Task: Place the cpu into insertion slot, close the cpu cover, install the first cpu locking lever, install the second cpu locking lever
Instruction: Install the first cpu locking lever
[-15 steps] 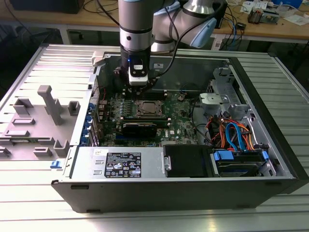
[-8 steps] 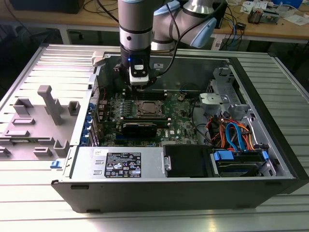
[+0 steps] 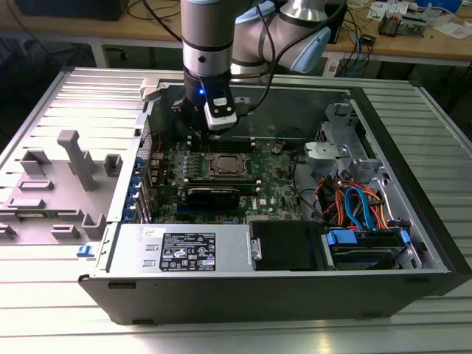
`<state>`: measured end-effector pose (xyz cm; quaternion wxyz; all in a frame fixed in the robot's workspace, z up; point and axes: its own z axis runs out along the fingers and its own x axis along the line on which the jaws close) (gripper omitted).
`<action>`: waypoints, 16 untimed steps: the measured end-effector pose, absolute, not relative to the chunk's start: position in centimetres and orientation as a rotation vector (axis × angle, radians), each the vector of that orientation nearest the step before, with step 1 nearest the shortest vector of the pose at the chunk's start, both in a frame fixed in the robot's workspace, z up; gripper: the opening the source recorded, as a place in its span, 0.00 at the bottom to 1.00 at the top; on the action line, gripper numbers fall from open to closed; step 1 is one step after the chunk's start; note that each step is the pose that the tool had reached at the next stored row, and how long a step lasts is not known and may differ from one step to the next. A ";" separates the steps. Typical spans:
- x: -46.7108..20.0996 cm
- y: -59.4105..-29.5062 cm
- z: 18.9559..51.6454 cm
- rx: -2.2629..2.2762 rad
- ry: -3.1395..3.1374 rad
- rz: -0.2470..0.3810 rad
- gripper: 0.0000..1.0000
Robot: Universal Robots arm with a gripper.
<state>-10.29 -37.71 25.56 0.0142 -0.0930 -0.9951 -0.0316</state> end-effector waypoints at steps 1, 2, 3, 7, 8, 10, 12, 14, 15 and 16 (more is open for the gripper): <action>-10.3 -37.7 25.6 -0.279 -3.111 -0.100 0.11; -10.3 -37.7 25.6 -0.269 -3.132 -0.104 0.11; -10.3 -37.7 25.5 -0.259 -3.138 -0.105 0.11; -10.3 -37.7 25.4 -0.130 -3.144 -0.107 0.11; -10.3 -37.7 25.4 -0.097 -3.144 -0.106 0.11; -10.4 -37.7 25.4 -0.066 -3.144 -0.107 0.11; -10.5 -37.7 25.4 -0.047 -3.144 -0.107 0.11; -10.9 -37.7 25.4 -0.034 -3.144 -0.107 0.11; -11.2 -37.7 25.4 -0.028 -3.144 -0.107 0.11; -11.4 -37.7 25.4 -0.023 -3.144 -0.107 0.11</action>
